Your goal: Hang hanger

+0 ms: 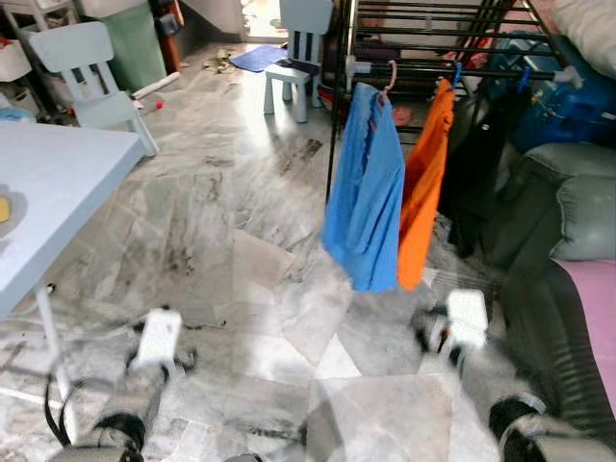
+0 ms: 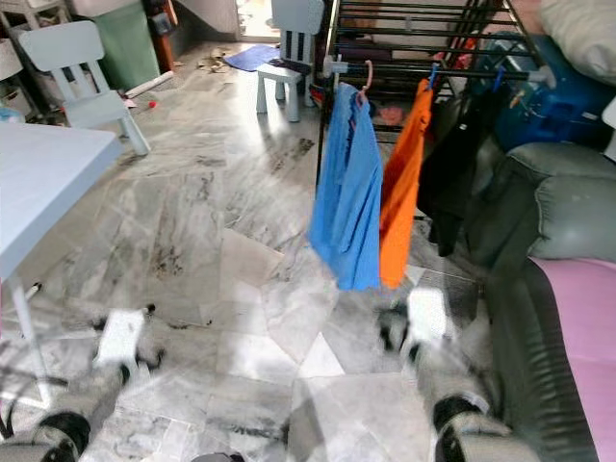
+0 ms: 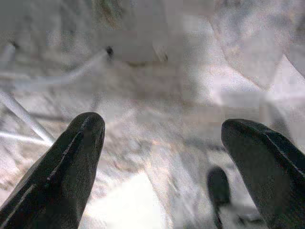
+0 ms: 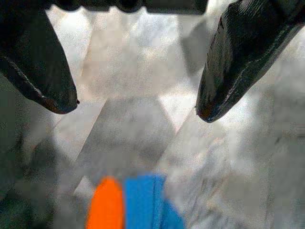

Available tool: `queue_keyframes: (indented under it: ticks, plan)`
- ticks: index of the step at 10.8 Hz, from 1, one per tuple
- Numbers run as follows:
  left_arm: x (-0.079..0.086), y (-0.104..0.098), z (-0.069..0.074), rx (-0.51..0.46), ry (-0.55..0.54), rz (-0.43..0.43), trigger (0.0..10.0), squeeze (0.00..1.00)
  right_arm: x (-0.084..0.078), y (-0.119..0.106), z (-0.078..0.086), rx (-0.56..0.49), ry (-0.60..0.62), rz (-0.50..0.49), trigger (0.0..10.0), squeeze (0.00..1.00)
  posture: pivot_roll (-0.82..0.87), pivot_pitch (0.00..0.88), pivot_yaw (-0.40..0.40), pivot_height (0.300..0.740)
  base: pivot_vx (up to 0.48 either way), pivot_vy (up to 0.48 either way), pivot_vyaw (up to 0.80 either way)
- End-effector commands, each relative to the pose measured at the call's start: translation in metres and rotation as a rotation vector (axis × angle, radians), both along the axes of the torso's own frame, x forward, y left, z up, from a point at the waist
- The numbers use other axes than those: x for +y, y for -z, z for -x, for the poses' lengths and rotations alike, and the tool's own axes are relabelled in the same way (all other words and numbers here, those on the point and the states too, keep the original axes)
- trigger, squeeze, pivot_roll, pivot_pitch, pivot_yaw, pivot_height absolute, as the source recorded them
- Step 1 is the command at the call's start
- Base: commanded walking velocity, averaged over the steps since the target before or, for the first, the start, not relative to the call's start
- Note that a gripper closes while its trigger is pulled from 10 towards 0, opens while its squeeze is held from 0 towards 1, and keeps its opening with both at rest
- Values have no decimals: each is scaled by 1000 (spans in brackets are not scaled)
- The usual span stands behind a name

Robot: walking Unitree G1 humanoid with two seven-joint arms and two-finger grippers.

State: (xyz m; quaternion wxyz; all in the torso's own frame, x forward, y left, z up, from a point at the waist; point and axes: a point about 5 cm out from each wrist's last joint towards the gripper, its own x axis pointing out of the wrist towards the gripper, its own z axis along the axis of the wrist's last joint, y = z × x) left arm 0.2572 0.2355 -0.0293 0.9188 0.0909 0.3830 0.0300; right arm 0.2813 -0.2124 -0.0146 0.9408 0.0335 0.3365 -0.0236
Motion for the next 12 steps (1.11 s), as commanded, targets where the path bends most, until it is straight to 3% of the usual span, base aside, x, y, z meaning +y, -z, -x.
queue_keyframes:
  ticks: [1,3,4,6,7,9,10,11,12]
  plan:
    - [6,6,10,31,-51,-2,10000,0,-14,5,9,28,79,-17,10000,0,5,0,-27,740,0,0,0]
    - [12,8,16,17,-70,-22,10000,0,-28,8,19,45,51,20,10000,0,15,7,-48,740,0,0,0]
    - [21,9,22,26,-59,-99,10000,0,-28,14,26,61,60,18,10000,0,30,33,-49,740,0,0,0]
    - [27,10,28,24,-5,-164,10000,0,-18,23,34,94,-20,74,10000,0,55,80,-43,740,0,0,0]
    - [24,16,34,56,7,-140,10000,0,-16,29,42,125,-15,56,10000,0,54,80,-37,740,0,0,0]
    - [1,41,64,173,3,10,10000,0,-8,44,62,203,-38,28,10000,0,60,78,-38,740,0,0,0]
    - [-13,49,73,203,51,50,10000,0,-5,50,70,234,-14,-11,10000,0,67,83,-37,740,0,0,0]
    - [-32,57,83,248,103,87,10000,0,7,54,72,234,19,-90,10000,0,63,82,-12,740,0,0,0]
    - [-41,57,81,247,130,125,10000,0,26,53,66,209,34,-184,10000,0,39,72,28,740,0,0,0]
